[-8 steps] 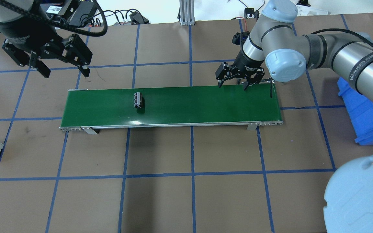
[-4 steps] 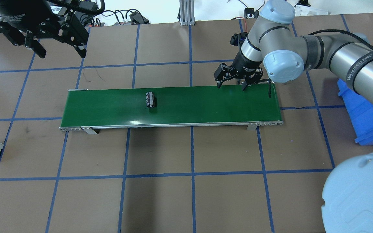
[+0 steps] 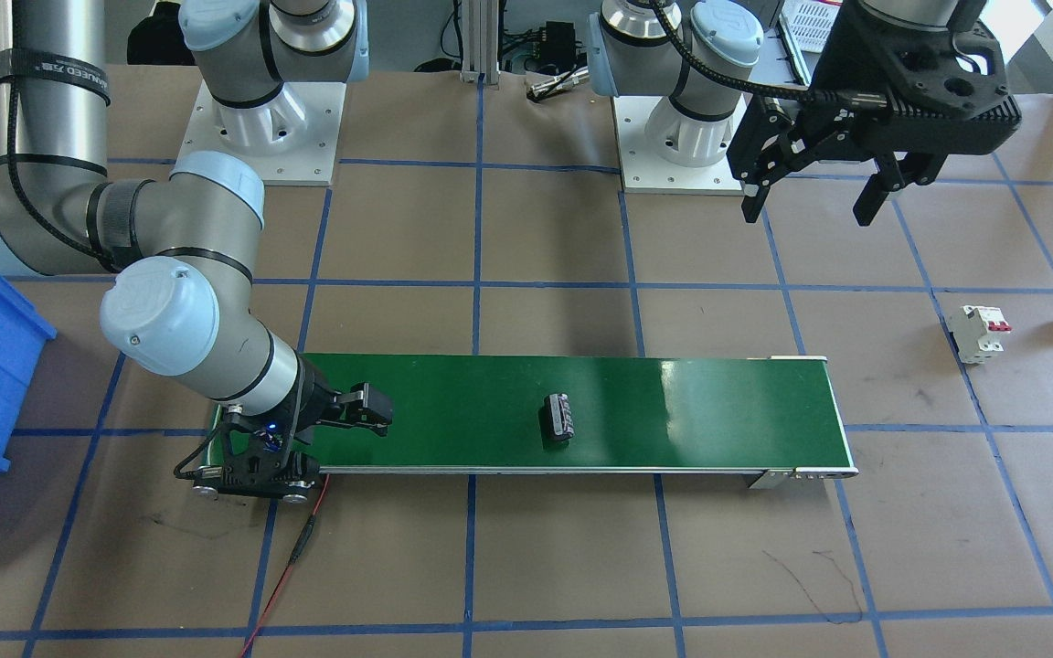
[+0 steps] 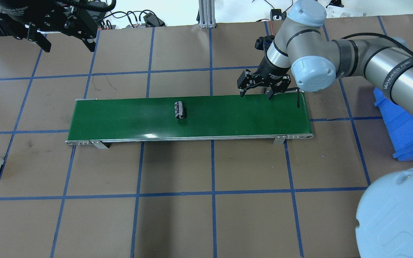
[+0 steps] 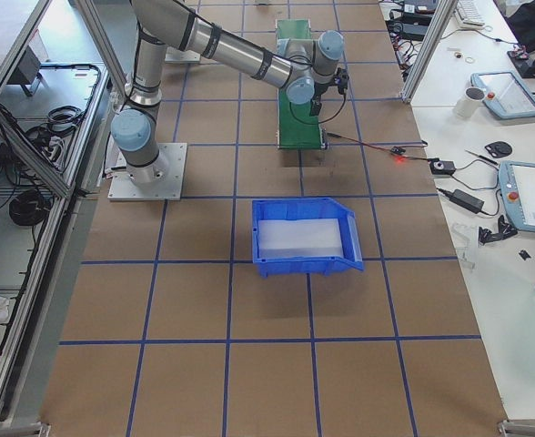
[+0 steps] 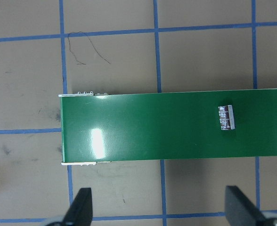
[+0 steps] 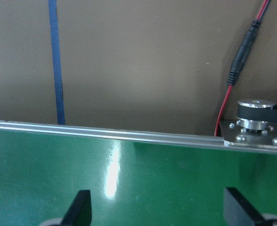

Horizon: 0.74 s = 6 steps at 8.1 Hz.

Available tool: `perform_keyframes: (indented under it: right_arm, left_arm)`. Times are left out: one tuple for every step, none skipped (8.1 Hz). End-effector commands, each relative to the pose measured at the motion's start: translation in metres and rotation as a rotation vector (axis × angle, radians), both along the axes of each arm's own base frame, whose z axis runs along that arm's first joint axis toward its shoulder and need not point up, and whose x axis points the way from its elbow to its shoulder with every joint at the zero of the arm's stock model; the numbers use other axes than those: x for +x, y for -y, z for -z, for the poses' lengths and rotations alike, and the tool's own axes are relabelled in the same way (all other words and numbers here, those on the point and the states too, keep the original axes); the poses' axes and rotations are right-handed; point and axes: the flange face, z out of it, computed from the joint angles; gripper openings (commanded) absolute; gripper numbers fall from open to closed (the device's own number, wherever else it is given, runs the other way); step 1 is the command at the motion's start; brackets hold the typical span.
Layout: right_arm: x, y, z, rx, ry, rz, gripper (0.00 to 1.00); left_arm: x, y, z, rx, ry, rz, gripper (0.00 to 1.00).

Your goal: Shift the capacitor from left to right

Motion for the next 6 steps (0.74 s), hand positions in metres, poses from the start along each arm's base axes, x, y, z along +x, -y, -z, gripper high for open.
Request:
perform_keyframes:
  right_arm:
    - [0.0001,0.0002,-0.0002,0.0,0.001,0.005,1.0]
    - [0.0043,0.0003,-0.0005,0.004,0.044,0.009,1.0]
    - [0.0052,0.0001,-0.0007,0.006,0.054,0.01,1.0]
    - [0.0042,-0.0003,0.0003,0.006,0.044,0.005,1.0]
    - [0.0041,-0.0003,0.0004,0.005,0.042,0.002,1.0]
    - [0.0041,0.0003,0.0041,0.011,0.042,0.002,1.0]
  left_arm:
    - [-0.0039,0.0,0.0007,-0.005,-0.039,0.006,1.0]
    - [-0.0039,0.0002,0.0005,-0.006,-0.039,0.006,1.0]
    - [-0.0039,0.0002,0.0005,-0.006,-0.039,0.006,1.0]
    - [-0.0038,0.0001,0.0013,-0.005,-0.037,0.007,1.0]
    - [-0.0039,0.0001,0.0035,0.0,-0.039,0.006,1.0]
    - [-0.0039,0.0001,0.0036,0.0,-0.039,0.006,1.0]
